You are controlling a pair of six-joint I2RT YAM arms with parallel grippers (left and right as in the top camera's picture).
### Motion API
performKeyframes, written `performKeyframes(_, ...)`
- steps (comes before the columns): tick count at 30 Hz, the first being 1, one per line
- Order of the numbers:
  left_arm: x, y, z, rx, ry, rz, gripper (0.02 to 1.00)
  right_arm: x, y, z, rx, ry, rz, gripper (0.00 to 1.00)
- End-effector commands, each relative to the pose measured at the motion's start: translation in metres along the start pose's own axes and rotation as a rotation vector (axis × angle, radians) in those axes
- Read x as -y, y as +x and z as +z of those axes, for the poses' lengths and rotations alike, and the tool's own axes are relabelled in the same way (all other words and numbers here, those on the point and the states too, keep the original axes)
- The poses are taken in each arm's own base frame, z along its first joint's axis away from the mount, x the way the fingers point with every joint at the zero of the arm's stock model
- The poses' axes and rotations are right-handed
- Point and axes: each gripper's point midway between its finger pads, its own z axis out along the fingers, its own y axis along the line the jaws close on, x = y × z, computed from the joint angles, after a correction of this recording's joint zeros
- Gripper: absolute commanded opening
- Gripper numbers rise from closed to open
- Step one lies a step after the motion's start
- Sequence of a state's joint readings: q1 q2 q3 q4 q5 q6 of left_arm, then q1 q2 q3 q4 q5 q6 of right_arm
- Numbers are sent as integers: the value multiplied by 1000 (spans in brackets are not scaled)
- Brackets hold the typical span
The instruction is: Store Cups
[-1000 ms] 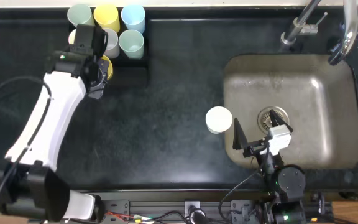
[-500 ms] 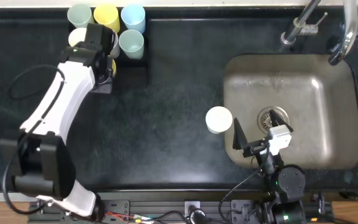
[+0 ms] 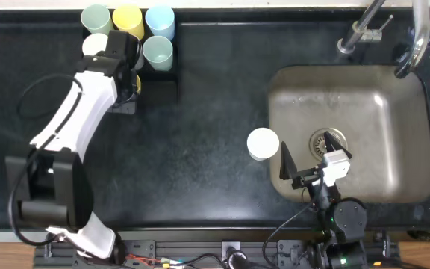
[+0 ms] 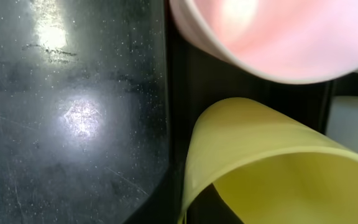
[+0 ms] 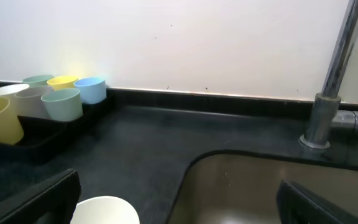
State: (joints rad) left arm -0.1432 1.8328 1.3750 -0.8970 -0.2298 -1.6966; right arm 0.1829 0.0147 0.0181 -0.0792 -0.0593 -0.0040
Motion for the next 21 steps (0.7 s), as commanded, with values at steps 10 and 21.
performKeyframes(10, 10, -21, -24, 60, 77, -36, 632, 3, 3, 0, 4, 14, -3, 998)
performKeyframes(21, 93, -84, -264, 519, 837, 623, 770, 3, 3, 0, 4, 14, -3, 998)
